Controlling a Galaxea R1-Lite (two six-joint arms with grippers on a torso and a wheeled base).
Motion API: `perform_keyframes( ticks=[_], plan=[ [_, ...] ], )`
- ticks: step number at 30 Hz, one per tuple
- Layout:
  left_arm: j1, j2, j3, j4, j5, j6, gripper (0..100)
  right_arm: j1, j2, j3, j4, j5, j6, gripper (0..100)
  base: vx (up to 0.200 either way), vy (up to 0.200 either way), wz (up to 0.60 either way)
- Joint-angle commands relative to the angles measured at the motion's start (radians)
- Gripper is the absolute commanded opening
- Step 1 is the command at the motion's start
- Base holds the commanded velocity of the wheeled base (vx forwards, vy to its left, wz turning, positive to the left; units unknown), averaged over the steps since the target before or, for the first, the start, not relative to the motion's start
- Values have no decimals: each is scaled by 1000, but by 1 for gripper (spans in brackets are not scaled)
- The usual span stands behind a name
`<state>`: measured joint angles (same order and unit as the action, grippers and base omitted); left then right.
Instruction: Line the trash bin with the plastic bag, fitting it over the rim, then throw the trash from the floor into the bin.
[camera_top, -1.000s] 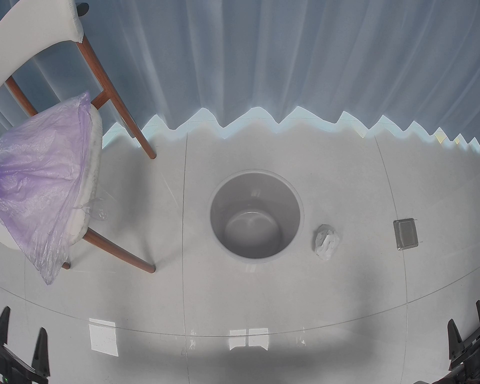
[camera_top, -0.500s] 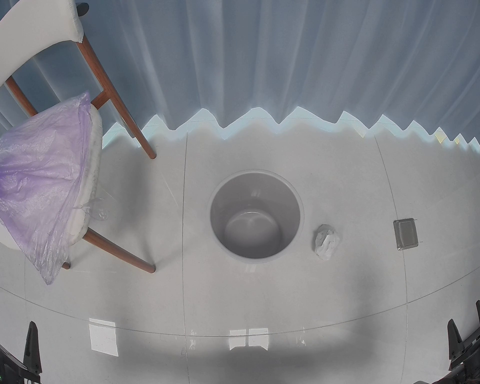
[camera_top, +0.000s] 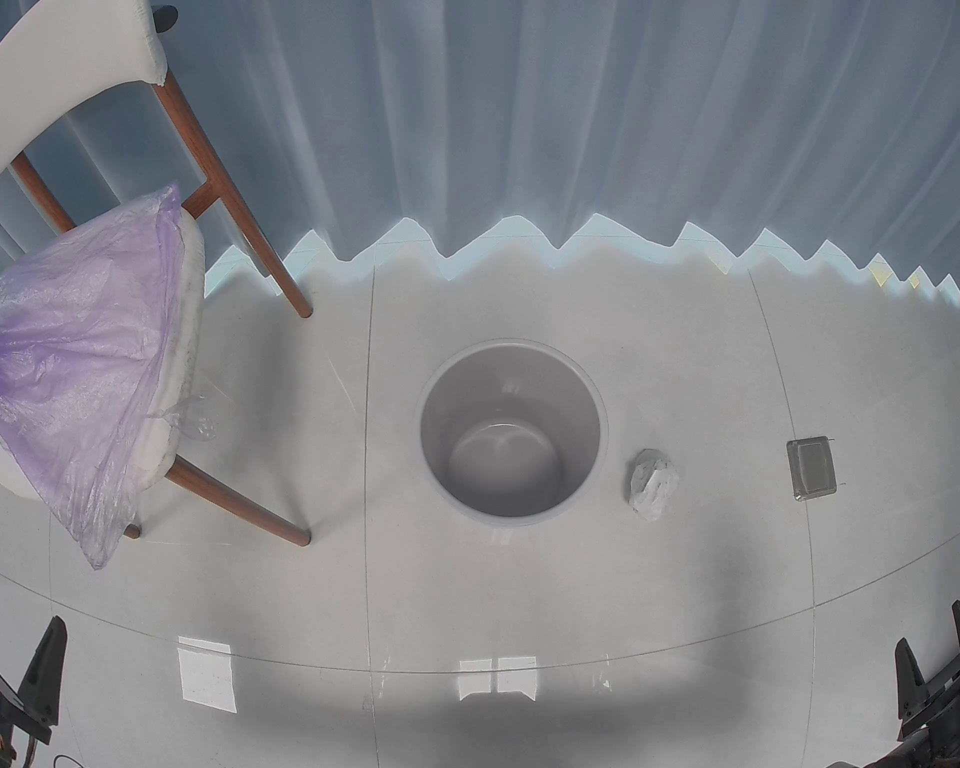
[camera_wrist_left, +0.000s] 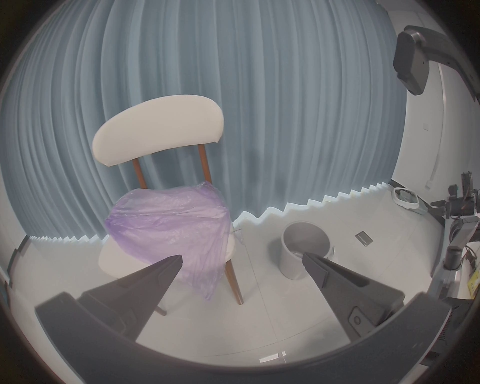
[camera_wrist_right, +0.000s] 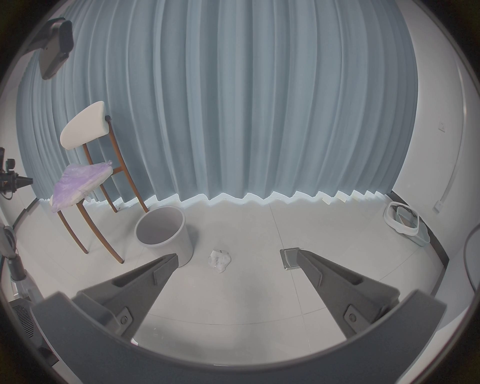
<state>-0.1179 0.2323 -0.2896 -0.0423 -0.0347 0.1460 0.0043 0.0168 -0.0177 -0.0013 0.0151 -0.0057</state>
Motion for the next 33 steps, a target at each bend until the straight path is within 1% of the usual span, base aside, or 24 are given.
perform_keyframes(
  ticks=[1, 6, 13, 16, 23, 24, 33],
  plan=[
    [-14, 137, -63, -7, -21, 3, 100, 0, -17, 16, 0, 0, 0, 100, 0, 0, 0],
    [-16, 209, -120, -5, -22, 1, 100, 0, -17, 18, 0, 0, 0, 100, 0, 0, 0],
    [-19, 282, -152, -5, -27, 0, 100, 0, -17, 16, 0, 0, 0, 100, 0, 0, 0],
    [-34, 314, -164, -7, -30, -5, 100, 0, -17, 18, 0, 0, 0, 100, 0, 0, 0],
    [-45, 412, -201, -7, -48, -13, 100, 0, -17, 16, 0, 0, 0, 100, 0, 0, 0],
    [-43, 447, -212, -7, -50, -13, 100, 0, -17, 18, 0, 0, 0, 100, 0, 0, 0],
    [-32, 570, -229, -56, -37, -14, 100, 0, -17, 16, 0, 0, 0, 100, 0, 0, 0]
  ],
)
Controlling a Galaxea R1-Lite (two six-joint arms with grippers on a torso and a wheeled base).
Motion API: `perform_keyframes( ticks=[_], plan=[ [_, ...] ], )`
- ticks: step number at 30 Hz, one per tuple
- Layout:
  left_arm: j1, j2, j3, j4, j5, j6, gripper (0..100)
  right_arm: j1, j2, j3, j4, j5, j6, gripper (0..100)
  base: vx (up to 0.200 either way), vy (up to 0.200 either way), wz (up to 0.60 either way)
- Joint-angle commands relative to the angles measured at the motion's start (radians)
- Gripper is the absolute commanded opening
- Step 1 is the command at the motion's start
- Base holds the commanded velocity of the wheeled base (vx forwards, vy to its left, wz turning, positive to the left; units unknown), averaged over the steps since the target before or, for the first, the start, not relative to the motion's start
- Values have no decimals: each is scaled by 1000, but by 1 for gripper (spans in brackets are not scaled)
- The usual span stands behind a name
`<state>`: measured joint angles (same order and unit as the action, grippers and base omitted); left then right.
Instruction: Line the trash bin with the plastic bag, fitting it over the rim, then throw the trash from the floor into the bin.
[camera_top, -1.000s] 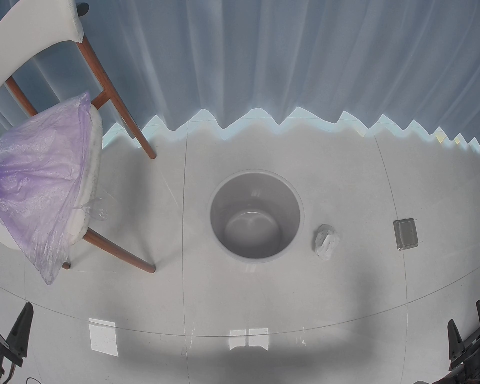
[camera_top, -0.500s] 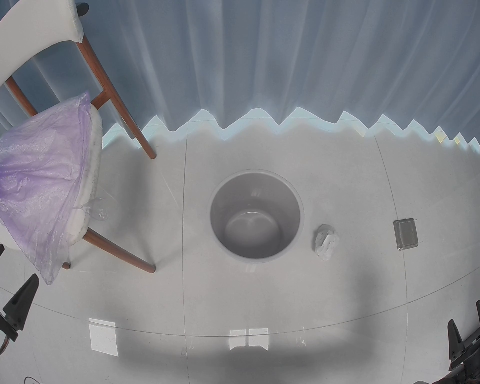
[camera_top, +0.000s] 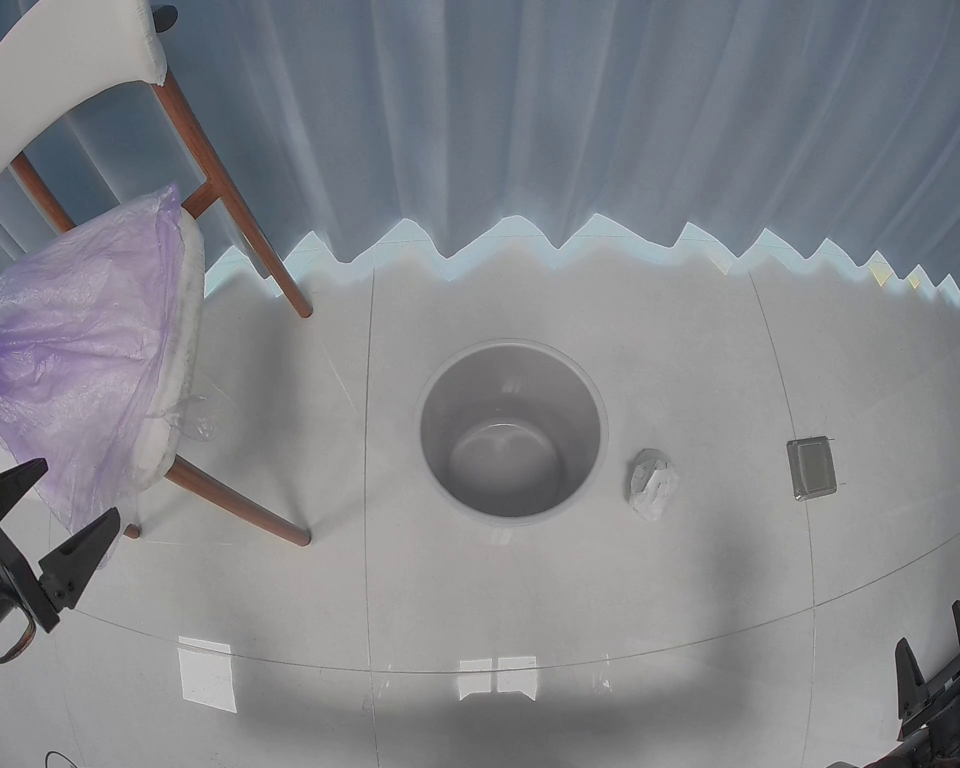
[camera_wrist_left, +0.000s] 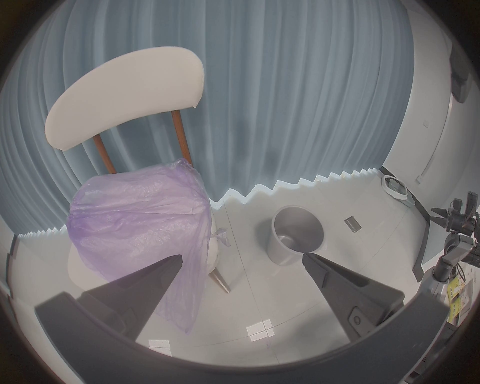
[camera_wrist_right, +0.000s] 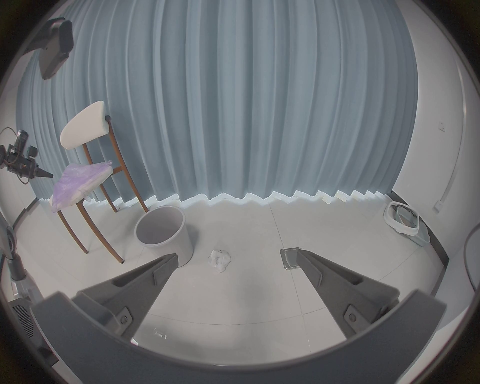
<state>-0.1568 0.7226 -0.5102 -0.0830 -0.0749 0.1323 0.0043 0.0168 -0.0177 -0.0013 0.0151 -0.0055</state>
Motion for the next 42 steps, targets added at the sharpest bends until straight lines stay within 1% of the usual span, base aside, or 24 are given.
perform_keyframes(
  ticks=[1, 4, 9, 16, 18, 20, 27, 28, 32, 34, 35, 36, 37, 39, 42],
  plan=[
    [6, 90, -10, -20, 4, 0, 100, 0, -17, 18, 0, 0, -1, 100, 0, 0, 0],
    [6, 121, -13, -23, 18, 0, 100, 0, -17, 16, 0, 0, -1, 100, 0, 0, 0],
    [-4, 156, -17, -23, 14, 1, 100, 0, -17, 16, 0, 0, -1, 100, 0, 0, 0],
    [-9, 265, -57, -31, 17, 13, 100, 0, -17, 18, 0, 0, -1, 100, 0, 0, 0],
    [-21, 287, -59, -55, 10, 10, 100, 0, -17, 18, 0, 0, -1, 100, 0, 0, 0],
    [-52, 317, -57, -90, 14, 0, 100, 0, -17, 18, 0, 0, -1, 100, 0, 0, 0],
    [-61, 428, -59, -179, 49, 4, 100, 0, -17, 16, 0, 0, -1, 100, 0, 0, 0],
    [-69, 469, -57, -218, 78, 10, 100, 0, -17, 18, 0, 0, -1, 100, 0, 0, 0],
    [-78, 537, -93, -281, 127, 10, 100, 0, -17, 16, 0, 0, -1, 100, 0, 0, 0],
    [-79, 548, -106, -290, 138, 12, 100, 0, -17, 18, 0, 0, -1, 100, 0, 0, 0],
    [-82, 564, -139, -304, 168, 15, 100, 0, -17, 16, 0, 0, -1, 100, 0, 0, 0],
    [-84, 568, -145, -307, 175, 15, 100, 0, -17, 16, 0, 0, -1, 100, 0, 0, 0],
    [-95, 578, -182, -313, 202, 15, 100, 0, -17, 16, 0, 0, -1, 100, 0, 0, 0],
    [-119, 589, -225, -319, 225, 15, 100, 0, -17, 18, 0, 0, -1, 100, 0, 0, 0],
    [-125, 594, -260, -319, 261, 16, 100, 0, -17, 16, 0, 0, -1, 100, 0, 0, 0]
  ],
)
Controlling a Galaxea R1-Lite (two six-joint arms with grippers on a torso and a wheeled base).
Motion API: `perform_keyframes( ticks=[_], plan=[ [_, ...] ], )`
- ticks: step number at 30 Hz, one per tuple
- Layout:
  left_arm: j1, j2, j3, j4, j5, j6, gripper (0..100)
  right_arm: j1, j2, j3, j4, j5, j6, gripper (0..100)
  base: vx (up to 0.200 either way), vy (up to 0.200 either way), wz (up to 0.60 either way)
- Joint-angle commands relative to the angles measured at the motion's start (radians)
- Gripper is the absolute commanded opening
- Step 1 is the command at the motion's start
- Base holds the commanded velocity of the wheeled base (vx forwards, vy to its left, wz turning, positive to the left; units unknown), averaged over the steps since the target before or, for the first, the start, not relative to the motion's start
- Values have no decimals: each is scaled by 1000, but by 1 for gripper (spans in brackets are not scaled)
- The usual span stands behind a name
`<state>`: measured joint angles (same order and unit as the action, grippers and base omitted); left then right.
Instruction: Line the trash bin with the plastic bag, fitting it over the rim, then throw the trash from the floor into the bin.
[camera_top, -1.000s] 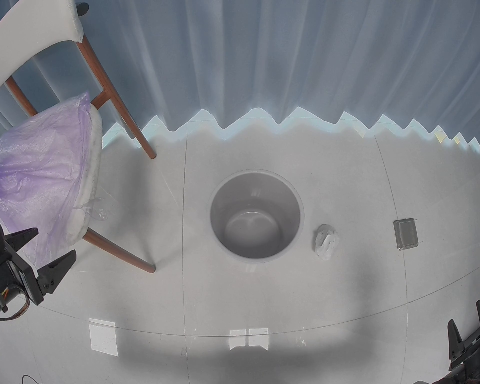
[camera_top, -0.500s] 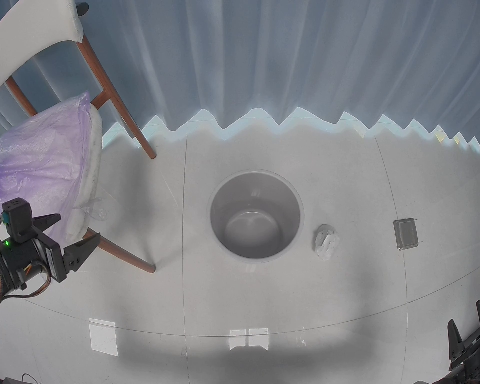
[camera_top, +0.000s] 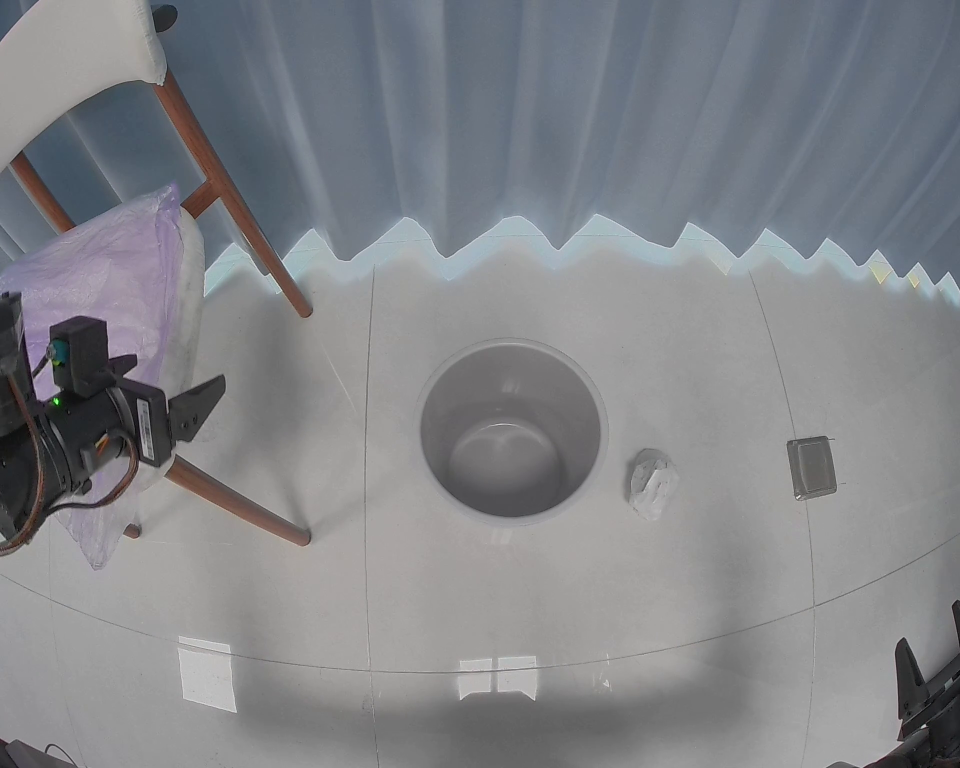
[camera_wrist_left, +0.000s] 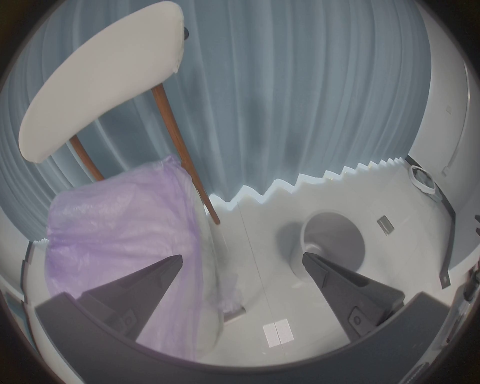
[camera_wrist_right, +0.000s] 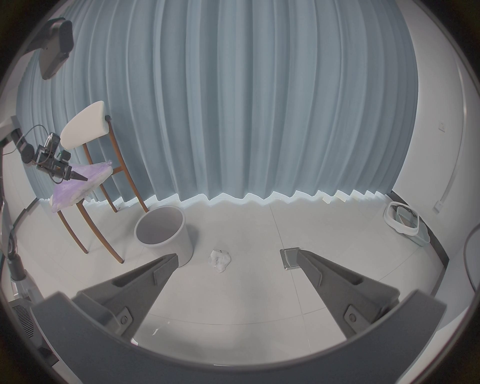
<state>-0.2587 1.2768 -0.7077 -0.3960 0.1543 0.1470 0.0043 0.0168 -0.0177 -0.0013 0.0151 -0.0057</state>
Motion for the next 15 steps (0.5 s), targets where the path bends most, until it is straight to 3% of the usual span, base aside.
perform_keyframes(
  ticks=[1, 5, 15],
  plan=[
    [-24, 41, -78, -6, 74, 9, 100, 0, -17, 16, 0, 0, 0, 100, 0, 0, 0],
    [-7, 68, -95, -9, 134, 59, 100, 0, -17, 18, 0, 0, 0, 100, 0, 0, 0],
    [67, 165, -108, -92, 128, 83, 100, 0, -17, 16, 0, 0, 0, 100, 0, 0, 0]
  ],
)
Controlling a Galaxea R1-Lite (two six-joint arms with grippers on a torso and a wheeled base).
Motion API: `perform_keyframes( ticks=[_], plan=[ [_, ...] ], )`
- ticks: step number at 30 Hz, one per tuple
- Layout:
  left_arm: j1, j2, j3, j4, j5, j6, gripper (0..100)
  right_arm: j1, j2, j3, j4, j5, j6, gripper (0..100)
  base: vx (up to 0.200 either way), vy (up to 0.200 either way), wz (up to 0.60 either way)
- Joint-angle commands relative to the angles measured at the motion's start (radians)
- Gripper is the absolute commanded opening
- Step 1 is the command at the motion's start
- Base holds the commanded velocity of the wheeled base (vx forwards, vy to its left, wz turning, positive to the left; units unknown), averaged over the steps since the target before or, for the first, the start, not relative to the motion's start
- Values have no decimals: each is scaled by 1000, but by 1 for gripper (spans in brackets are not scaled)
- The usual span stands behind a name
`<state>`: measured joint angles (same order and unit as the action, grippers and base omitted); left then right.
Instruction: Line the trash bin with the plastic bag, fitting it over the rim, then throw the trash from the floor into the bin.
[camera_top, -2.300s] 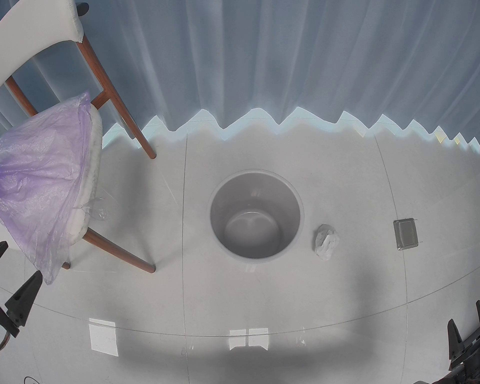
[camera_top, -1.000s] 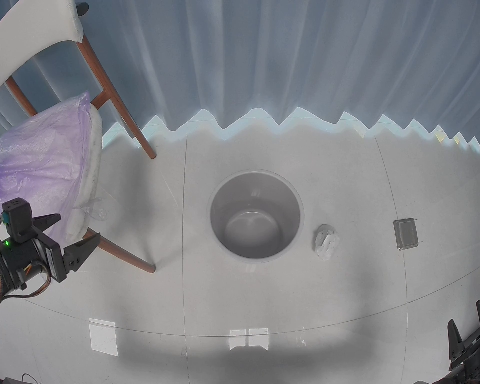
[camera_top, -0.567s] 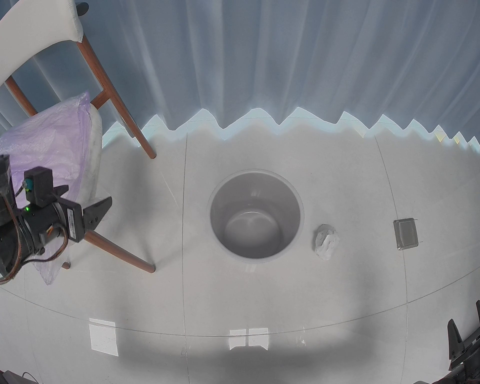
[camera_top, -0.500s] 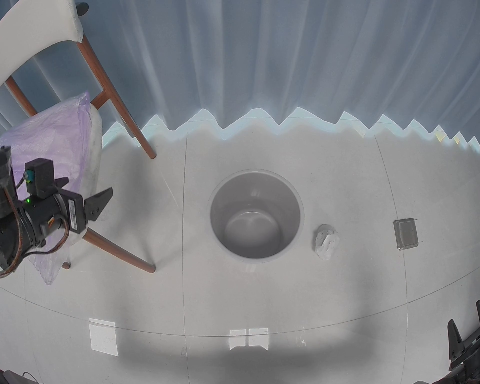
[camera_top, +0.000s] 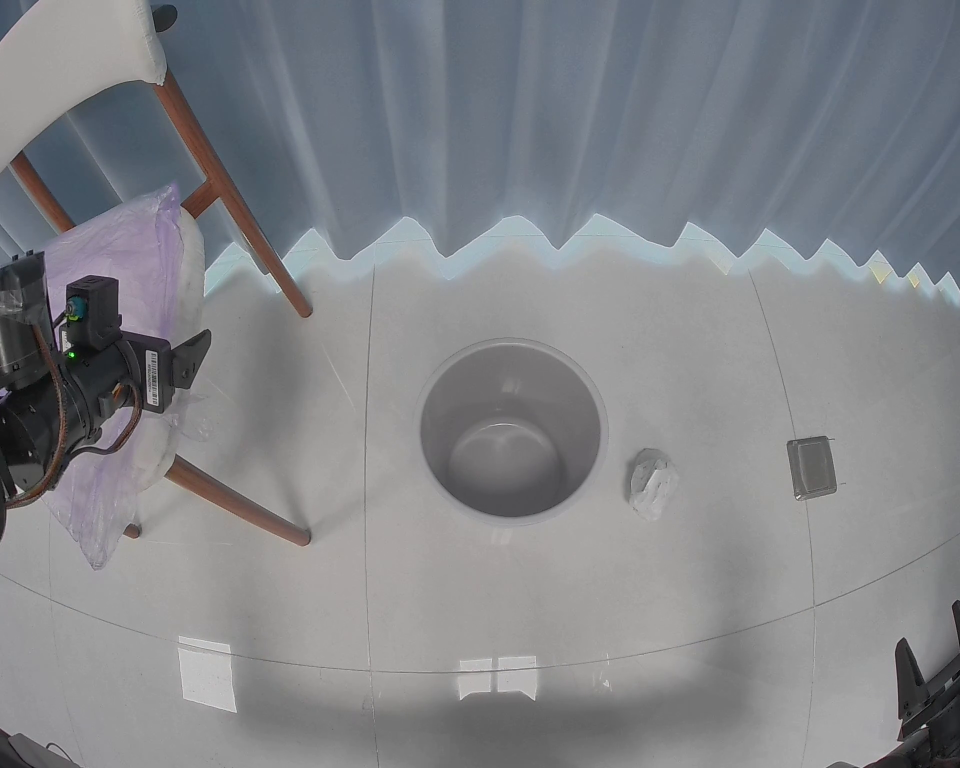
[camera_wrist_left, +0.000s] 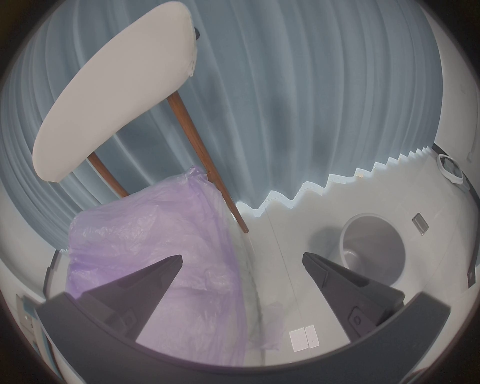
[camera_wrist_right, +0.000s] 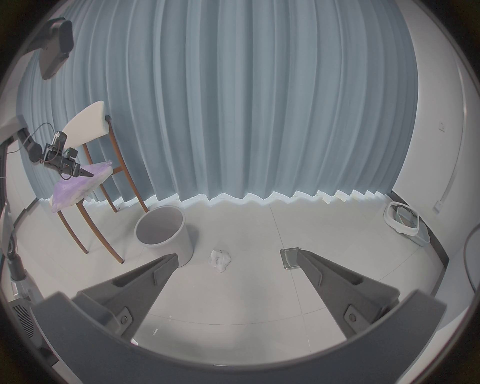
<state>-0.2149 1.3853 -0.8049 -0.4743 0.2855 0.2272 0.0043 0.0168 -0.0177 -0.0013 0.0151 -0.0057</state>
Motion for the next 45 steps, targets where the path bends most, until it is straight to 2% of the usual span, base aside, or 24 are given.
perform_keyframes(
  ticks=[1, 15, 25, 26, 38, 45],
  plan=[
    [26, 70, -20, -24, -3, 3, 100, 0, -17, 18, 0, 0, 0, 100, 0, 0, 0],
    [52, 192, -85, -72, -6, 37, 100, 0, -17, 18, 0, 0, 0, 100, 0, 0, 0],
    [65, 187, -106, -76, 0, 38, 100, 0, -17, 16, 0, 0, 0, 100, 0, 0, 0],
    [65, 187, -102, -76, 1, 38, 0, 0, -17, 18, 0, 0, 0, 100, 0, 0, 0],
    [103, 138, -85, -78, -17, 29, 0, -1, -17, 16, 0, 0, 0, 100, 0, 0, 0],
    [103, 4, -65, -69, -88, -28, 0, 0, -17, 18, 0, 0, 0, 100, 0, 0, 0]
  ],
)
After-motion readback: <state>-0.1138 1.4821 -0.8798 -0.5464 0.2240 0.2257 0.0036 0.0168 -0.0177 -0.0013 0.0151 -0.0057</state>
